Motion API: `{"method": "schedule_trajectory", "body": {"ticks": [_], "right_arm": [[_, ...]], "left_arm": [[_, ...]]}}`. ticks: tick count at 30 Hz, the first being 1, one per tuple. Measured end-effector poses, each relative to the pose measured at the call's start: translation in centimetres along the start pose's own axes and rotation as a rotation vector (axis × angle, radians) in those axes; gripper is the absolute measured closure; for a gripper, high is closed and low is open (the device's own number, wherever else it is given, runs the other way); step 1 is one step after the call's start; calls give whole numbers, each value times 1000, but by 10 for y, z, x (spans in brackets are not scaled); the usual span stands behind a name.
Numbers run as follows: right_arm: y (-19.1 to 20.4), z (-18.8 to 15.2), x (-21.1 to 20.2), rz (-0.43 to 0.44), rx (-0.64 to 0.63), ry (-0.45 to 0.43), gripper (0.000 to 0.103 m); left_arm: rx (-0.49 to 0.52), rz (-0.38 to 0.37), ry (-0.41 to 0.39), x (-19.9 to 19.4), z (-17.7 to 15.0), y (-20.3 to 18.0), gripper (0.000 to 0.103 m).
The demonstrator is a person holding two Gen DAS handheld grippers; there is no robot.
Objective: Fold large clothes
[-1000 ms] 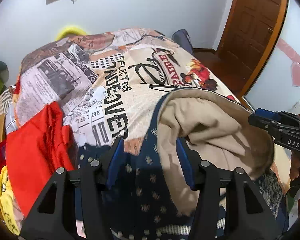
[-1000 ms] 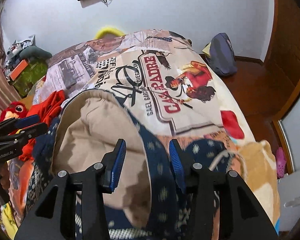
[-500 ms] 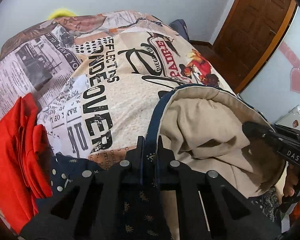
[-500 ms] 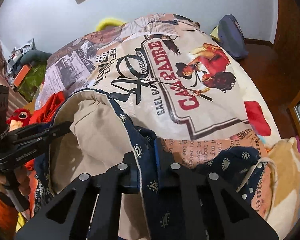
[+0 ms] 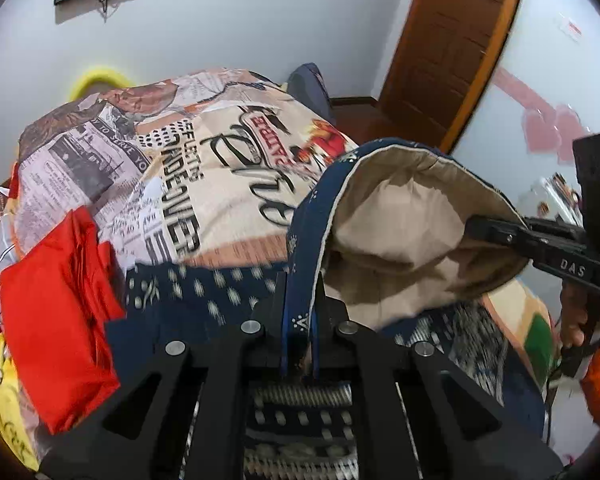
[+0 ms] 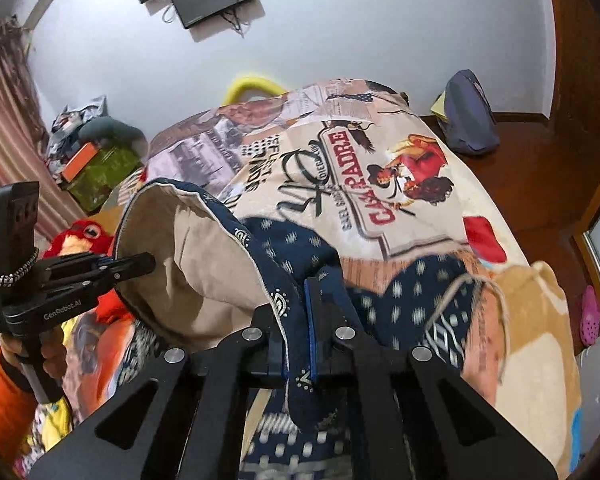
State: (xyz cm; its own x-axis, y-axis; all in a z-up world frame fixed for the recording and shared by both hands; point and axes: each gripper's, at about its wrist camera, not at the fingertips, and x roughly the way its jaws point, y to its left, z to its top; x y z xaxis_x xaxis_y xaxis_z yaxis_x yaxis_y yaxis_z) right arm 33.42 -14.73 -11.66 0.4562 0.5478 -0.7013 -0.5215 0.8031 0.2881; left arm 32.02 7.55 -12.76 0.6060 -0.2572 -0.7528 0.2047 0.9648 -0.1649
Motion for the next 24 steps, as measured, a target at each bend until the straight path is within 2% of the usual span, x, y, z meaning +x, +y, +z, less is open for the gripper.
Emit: {"method": "schedule_trajectory", "body": {"ticks": [7, 8, 13, 18, 22, 24], "right_arm": [[6, -46, -17, -8, -55, 81, 96], [8, -54, -18, -13, -64, 100, 94], [7, -75, -23, -44, -67, 149, 92], [9, -87, -40, -47, -70, 158, 87], [15, -87, -58, -38, -100, 120, 83], [19, -82, -66, -53, -112, 85, 82]], "left_arm": [[1, -14, 91, -14, -59, -19, 96], [-1, -13, 97, -15, -67, -20, 96], [10, 19, 155, -23, -100, -23, 86], [38, 24, 124, -49, -109, -28, 74], [49, 26, 60, -74, -101, -33, 70], [64, 47, 24, -81, -93, -35, 63]]}}
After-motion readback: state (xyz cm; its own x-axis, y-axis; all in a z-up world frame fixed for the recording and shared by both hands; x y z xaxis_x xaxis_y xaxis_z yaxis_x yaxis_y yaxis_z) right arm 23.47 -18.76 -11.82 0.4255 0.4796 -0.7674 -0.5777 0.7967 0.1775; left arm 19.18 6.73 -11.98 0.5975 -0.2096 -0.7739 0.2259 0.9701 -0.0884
